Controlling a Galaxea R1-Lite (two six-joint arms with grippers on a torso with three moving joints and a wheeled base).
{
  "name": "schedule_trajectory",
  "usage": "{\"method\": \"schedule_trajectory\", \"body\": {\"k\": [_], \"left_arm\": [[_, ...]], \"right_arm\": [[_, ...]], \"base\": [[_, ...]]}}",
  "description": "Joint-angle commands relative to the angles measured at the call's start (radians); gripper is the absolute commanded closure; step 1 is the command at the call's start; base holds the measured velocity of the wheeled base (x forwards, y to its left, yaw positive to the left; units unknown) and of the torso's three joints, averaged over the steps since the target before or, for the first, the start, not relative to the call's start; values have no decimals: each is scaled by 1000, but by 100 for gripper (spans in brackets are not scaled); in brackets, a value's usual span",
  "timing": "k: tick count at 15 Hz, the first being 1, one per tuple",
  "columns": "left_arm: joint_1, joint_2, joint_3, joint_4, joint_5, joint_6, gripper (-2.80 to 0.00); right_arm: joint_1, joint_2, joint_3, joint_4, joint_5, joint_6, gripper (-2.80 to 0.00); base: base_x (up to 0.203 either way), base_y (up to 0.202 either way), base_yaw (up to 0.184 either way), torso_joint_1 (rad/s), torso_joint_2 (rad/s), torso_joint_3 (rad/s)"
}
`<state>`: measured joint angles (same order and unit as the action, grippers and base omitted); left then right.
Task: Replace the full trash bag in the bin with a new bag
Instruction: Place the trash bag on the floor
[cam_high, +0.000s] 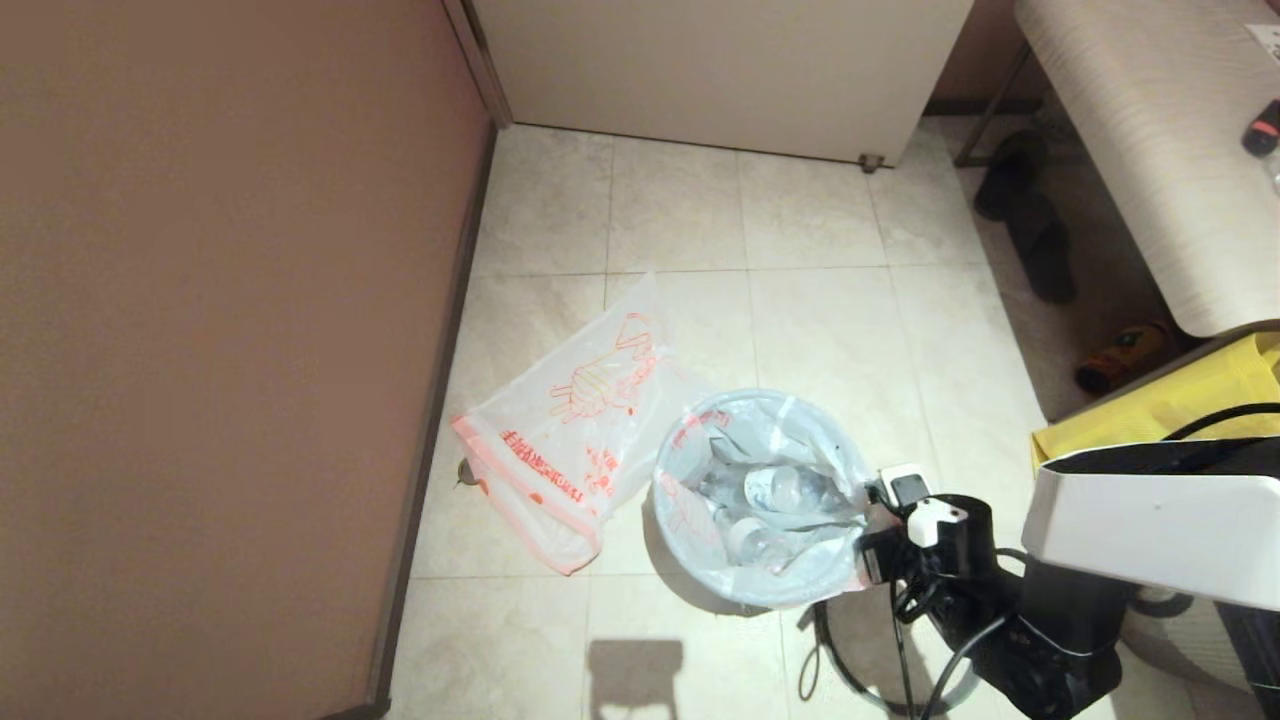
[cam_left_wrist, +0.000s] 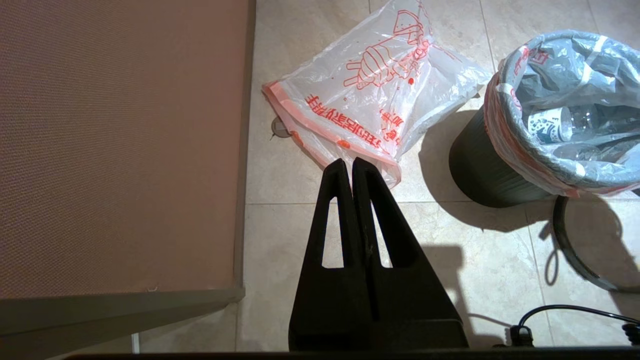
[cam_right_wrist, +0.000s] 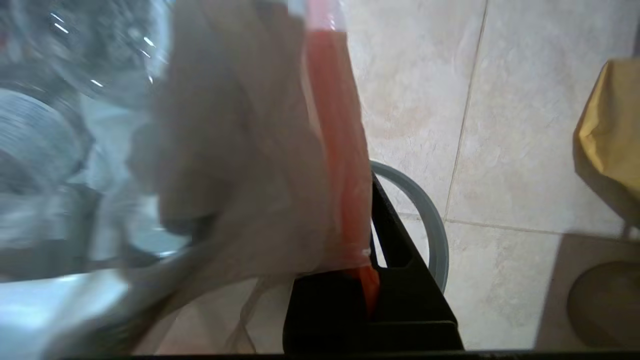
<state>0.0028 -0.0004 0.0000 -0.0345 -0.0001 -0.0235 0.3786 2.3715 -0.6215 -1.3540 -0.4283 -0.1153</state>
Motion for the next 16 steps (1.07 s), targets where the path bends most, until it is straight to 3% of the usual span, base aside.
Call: {"method": "schedule_trajectory", "body": {"k": [1, 4, 13, 16], "left_arm": [[0, 0, 0, -1, 0, -1, 0], [2, 0, 0, -1, 0, 0, 0], [0, 0, 0, -1, 0, 0, 0], [2, 0, 0, -1, 0, 0, 0]], "right_arm": [[66, -130, 35, 7, -40, -1, 0], [110, -216, 74, 73, -87, 5, 0], [175, -446, 36, 216, -79, 13, 0], [179, -498, 34, 245, -55, 96, 0]], "base": [[0, 0, 0, 0, 0, 0], [0, 0, 0, 0, 0, 0], [0, 0, 0, 0, 0, 0], [0, 0, 0, 0, 0, 0]]}}
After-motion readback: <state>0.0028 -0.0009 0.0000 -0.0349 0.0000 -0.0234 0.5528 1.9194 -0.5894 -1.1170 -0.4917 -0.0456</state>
